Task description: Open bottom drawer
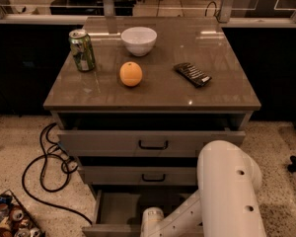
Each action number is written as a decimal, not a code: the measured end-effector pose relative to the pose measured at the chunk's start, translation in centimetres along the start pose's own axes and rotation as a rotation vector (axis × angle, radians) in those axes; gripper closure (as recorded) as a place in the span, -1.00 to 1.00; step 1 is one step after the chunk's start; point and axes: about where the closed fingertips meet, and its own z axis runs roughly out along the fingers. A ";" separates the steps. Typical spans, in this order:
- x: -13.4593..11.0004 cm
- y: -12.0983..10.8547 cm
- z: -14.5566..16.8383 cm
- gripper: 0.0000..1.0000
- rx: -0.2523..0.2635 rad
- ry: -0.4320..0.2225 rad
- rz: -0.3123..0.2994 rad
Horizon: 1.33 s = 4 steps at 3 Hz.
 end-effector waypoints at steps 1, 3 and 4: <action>0.0 0.0 0.0 -1.00 0.000 0.000 0.000; 0.0 0.0 0.0 -1.00 0.000 0.000 0.000; 0.0 0.0 0.0 -1.00 0.000 0.000 0.000</action>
Offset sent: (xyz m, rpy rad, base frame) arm 0.0049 -0.0604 0.1919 -0.2409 -0.2525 -0.1218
